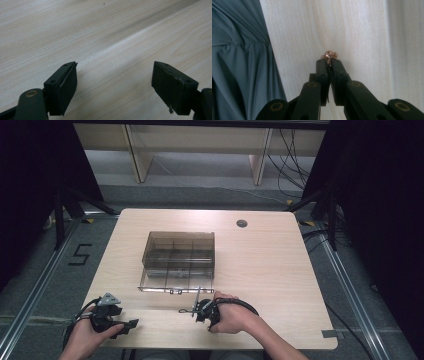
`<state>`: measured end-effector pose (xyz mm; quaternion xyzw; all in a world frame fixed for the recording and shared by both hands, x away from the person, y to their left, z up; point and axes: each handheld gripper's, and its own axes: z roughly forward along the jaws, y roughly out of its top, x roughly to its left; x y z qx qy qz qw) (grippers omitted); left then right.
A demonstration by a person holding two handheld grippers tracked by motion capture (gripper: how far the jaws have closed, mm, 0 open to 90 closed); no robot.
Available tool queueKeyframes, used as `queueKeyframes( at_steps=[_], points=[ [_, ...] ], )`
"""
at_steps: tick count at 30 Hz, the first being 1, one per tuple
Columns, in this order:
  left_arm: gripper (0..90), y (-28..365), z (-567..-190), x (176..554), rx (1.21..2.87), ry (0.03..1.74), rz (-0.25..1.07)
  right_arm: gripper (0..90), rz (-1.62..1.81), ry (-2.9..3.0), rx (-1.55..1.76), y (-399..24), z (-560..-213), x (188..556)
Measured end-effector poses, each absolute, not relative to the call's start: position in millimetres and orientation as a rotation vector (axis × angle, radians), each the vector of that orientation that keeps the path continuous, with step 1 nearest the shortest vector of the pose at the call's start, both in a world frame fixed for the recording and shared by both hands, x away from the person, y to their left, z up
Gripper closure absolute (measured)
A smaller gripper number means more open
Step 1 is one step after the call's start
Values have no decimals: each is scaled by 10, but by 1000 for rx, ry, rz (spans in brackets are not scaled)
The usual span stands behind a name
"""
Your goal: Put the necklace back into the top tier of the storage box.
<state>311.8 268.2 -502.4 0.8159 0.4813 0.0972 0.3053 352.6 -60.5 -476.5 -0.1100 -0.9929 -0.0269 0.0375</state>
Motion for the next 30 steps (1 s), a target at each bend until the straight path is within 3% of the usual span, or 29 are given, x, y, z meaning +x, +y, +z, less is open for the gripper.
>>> queueKeyframes(
  at_steps=[21, 30],
  points=[
    [215, 2663, -5002, 3107, 2150, 1272, 268, 864, -284, -3035, -452, -790, -4386, 3565],
    [232, 2525, -4893, 3039, 2118, 1140, 239, 864, -373, -3048, -466, -868, -4141, 3583]
  ],
)
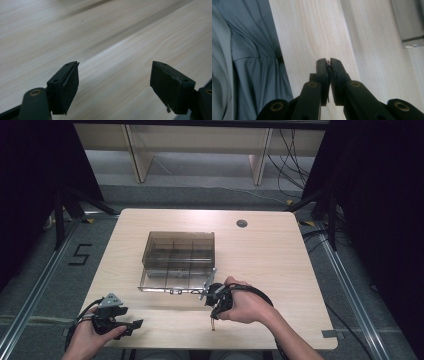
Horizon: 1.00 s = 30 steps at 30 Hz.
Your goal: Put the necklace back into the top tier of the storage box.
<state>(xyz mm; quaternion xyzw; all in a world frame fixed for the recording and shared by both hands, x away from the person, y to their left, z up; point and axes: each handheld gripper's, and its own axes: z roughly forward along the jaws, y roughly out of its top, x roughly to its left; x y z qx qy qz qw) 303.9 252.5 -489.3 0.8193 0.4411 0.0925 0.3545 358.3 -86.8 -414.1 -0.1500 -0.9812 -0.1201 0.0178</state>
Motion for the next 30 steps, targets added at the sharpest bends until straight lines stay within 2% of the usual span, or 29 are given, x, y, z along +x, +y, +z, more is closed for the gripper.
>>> queueKeyframes(
  at_steps=[7, 17, 22, 30],
  points=[
    [275, 2216, -4668, 2939, 2048, 973, 214, 864, -417, -3057, -455, -868, -3962, 3589],
    [368, 1738, -4443, 2879, 2066, 700, 166, 864, -474, -3074, -412, -774, -3718, 3569],
    [438, 1561, -4387, 2950, 2064, 607, 144, 864, -486, -3061, -431, -687, -3664, 3539],
    [506, 1359, -4366, 3006, 2056, 569, 127, 864, -496, -3065, -378, -570, -3630, 3543]
  ],
)
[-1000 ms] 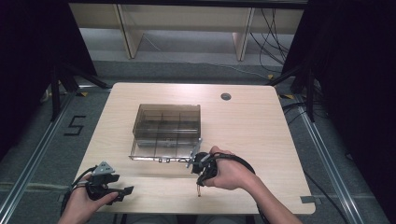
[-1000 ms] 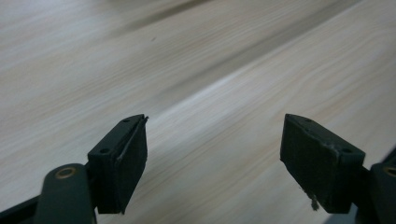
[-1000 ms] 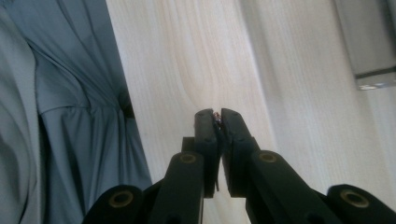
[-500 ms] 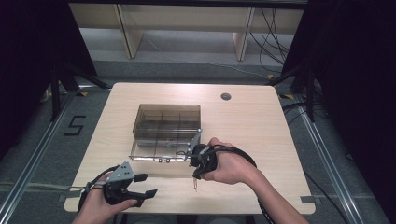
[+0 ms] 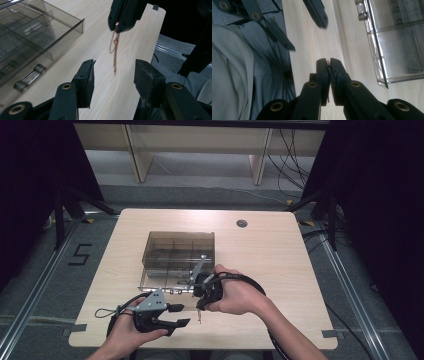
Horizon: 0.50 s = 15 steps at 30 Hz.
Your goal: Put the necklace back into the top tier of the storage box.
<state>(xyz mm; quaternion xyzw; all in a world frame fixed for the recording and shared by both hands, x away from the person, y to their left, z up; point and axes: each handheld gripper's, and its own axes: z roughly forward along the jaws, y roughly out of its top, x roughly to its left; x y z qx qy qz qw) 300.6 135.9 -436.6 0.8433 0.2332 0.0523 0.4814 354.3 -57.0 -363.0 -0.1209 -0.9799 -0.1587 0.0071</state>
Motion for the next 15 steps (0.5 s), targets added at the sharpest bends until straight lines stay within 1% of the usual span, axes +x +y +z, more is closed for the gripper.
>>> queueKeyframes(
  at_steps=[1, 2, 3, 4, 5, 6, 10, 11, 12, 14, 15],
  points=[
    [513, 1332, -4364, 3002, 2052, 574, 106, 864, -492, -3065, -379, -560, -3623, 3541],
    [522, 1313, -4369, 3008, 2048, 564, 108, 864, -559, -3051, -335, -531, -3636, 3551],
    [529, 1305, -4358, 3024, 2068, 539, 125, 864, -539, -3041, -358, -520, -3621, 3534],
    [535, 1289, -4362, 3016, 2061, 565, 115, 863, -524, -3038, -393, -509, -3606, 3515],
    [541, 1282, -4364, 3041, 2067, 529, 127, 864, -540, -3040, -356, -500, -3609, 3530],
    [548, 1267, -4370, 3040, 2067, 555, 118, 864, -523, -3035, -391, -488, -3599, 3512],
    [577, 1226, -4405, 3054, 2062, 561, 105, 864, -525, -3066, -311, -460, -3599, 3547],
    [587, 1222, -4415, 3063, 2061, 554, 94, 864, -515, -3061, -340, -451, -3592, 3533],
    [598, 1219, -4424, 3069, 2068, 552, 119, 864, -523, -3067, -295, -444, -3593, 3547],
    [624, 1202, -4443, 3067, 2052, 552, 88, 864, -513, -3060, -333, -427, -3591, 3527],
    [646, 1211, -4436, 3071, 2069, 548, 109, 864, -530, -3040, -373, -413, -3591, 3508]
  ],
)
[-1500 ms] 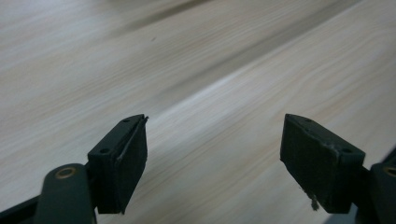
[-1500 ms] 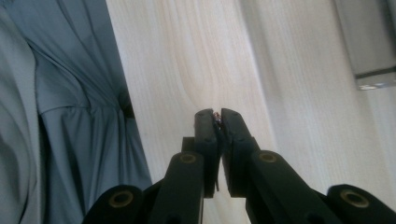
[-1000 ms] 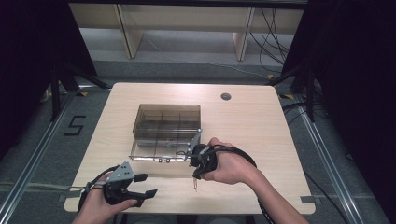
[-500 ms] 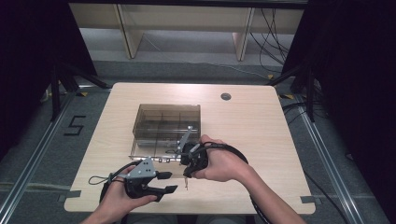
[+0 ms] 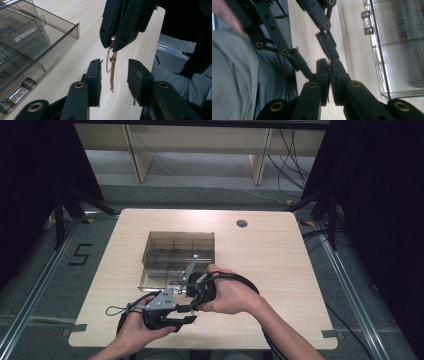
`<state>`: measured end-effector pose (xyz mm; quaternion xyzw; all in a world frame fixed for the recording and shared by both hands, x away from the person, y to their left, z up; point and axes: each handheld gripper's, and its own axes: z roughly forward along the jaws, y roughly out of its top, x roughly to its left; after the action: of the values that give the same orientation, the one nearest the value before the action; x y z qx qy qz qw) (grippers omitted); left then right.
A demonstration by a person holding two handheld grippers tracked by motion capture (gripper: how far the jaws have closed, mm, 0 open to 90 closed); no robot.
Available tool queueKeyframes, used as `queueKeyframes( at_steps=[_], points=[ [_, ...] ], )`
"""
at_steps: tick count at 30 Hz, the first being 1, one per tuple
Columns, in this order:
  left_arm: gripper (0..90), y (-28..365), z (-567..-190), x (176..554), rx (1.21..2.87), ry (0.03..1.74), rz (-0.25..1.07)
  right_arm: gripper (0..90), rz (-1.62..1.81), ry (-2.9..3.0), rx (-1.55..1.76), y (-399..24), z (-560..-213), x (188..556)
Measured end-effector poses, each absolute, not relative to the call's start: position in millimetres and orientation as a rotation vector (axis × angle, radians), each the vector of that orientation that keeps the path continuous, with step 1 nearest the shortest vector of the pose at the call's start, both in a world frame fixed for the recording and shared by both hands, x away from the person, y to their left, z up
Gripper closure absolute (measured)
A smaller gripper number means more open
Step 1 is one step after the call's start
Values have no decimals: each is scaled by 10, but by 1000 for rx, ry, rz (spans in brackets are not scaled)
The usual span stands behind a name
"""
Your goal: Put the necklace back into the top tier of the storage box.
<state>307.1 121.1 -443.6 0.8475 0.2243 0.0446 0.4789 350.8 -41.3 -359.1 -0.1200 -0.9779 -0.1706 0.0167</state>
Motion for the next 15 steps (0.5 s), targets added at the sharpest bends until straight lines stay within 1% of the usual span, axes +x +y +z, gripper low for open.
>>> queueKeyframes(
  at_steps=[4, 6, 8, 10, 12, 15],
  points=[
    [720, 1210, -4444, 3075, 2062, 533, 112, 864, -535, -3030, -371, -410, -3584, 3507],
    [758, 1210, -4450, 3079, 2061, 529, 142, 863, -539, -3029, -370, -410, -3583, 3507],
    [798, 1208, -4456, 3073, 2056, 538, 119, 863, -541, -3028, -369, -412, -3579, 3507],
    [840, 1223, -4444, 3085, 2067, 532, 147, 863, -554, -3030, -329, -411, -3586, 3521],
    [883, 1232, -4432, 3083, 2072, 533, 154, 863, -547, -3030, -356, -410, -3586, 3509],
    [896, 1231, -4430, 3075, 2072, 539, 138, 863, -551, -3026, -343, -411, -3593, 3511]
  ],
)
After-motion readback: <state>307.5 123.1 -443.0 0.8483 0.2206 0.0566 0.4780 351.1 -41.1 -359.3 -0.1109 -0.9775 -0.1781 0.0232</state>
